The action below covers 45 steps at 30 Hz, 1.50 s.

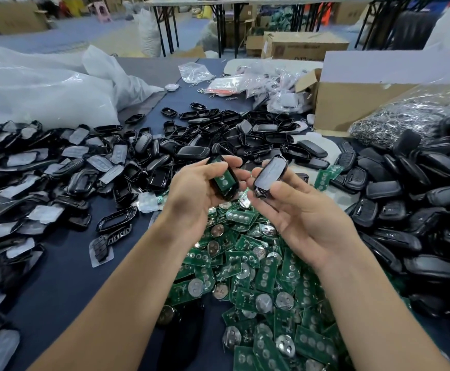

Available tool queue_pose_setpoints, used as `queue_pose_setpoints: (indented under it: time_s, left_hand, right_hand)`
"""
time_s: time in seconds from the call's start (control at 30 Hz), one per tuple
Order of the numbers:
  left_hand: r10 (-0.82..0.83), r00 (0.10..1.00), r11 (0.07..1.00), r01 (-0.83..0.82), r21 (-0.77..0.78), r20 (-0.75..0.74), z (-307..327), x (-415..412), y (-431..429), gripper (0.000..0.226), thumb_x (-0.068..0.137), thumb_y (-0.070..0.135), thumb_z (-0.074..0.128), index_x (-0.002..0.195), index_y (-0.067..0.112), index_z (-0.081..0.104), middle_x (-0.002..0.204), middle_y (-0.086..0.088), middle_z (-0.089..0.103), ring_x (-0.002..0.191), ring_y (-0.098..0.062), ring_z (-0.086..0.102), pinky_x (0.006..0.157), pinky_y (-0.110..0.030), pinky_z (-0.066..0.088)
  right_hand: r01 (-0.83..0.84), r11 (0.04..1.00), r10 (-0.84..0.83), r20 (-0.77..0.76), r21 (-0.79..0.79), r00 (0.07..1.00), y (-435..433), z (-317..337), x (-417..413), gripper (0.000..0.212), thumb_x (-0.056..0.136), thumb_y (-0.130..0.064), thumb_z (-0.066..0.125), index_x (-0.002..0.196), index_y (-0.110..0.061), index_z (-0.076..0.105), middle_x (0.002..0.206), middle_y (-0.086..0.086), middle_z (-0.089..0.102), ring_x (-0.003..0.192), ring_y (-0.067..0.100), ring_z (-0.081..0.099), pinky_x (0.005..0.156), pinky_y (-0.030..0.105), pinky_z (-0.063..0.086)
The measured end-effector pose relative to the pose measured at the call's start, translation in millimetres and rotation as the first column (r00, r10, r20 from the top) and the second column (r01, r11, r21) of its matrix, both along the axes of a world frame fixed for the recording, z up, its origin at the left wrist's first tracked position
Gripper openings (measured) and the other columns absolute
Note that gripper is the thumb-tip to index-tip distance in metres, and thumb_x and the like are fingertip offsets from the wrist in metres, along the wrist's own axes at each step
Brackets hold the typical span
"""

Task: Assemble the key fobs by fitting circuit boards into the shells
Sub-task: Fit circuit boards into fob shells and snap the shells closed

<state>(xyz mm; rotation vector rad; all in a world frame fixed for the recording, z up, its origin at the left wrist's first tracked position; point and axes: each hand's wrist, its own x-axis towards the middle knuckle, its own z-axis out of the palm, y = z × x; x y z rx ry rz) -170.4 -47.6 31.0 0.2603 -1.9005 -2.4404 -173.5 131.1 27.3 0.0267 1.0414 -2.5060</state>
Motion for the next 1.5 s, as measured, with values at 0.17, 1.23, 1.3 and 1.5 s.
queue_pose_setpoints:
  time_s: [0.17,1.23,1.3,1.5]
  left_hand:
    - [0.104,0.994,0.972,-0.097,-0.214,0.022,-1.5,0.5,1.3,0.028,0.101,0.02,0.051,0.095,0.02,0.079,0.093,0.0,0.082,0.084,-0.008,0.076,0.081,-0.042,0.046]
    - [-0.093,0.994,0.878,0.059,-0.475,-0.049,-2.9,-4.6,-5.2,0.037,0.086,-0.004,0.073,0.098,0.03,0.082,0.07,-0.002,0.075,0.053,-0.017,0.066,0.056,-0.029,0.061]
    - [-0.098,0.994,0.882,0.063,-0.467,-0.05,-4.2,-5.0,-5.5,0.037,0.085,-0.003,0.073,0.099,0.03,0.082,0.069,-0.002,0.075,0.053,-0.018,0.067,0.056,-0.028,0.06]
    - [-0.113,0.992,0.864,0.071,-0.499,-0.054,-8.2,-5.3,-2.1,0.034,0.084,0.0,0.072,0.102,0.027,0.083,0.072,-0.002,0.077,0.054,-0.017,0.068,0.057,-0.029,0.06]
  right_hand:
    - [-0.019,0.999,0.021,0.059,-0.037,0.998,2.2,3.3,0.3,0.044,0.08,-0.002,0.066,0.124,0.003,0.065,0.116,0.023,0.075,0.102,0.032,0.076,0.077,0.035,0.064]
    - [0.644,0.247,0.048,-0.673,0.724,0.738,-21.9,-19.0,12.1,0.019,0.1,-0.02,0.059,0.098,-0.029,0.076,0.06,-0.009,0.066,0.048,0.007,0.051,0.043,0.021,0.039]
    - [0.641,0.241,0.059,-0.67,0.729,0.74,-23.0,-17.3,13.4,0.02,0.1,-0.02,0.058,0.101,-0.028,0.077,0.062,-0.009,0.068,0.049,0.01,0.053,0.045,0.025,0.043]
    - [0.61,0.159,0.152,-0.63,0.776,0.762,-27.0,-12.8,17.3,0.019,0.1,-0.023,0.056,0.096,-0.025,0.074,0.066,-0.007,0.068,0.058,0.012,0.059,0.059,0.034,0.05]
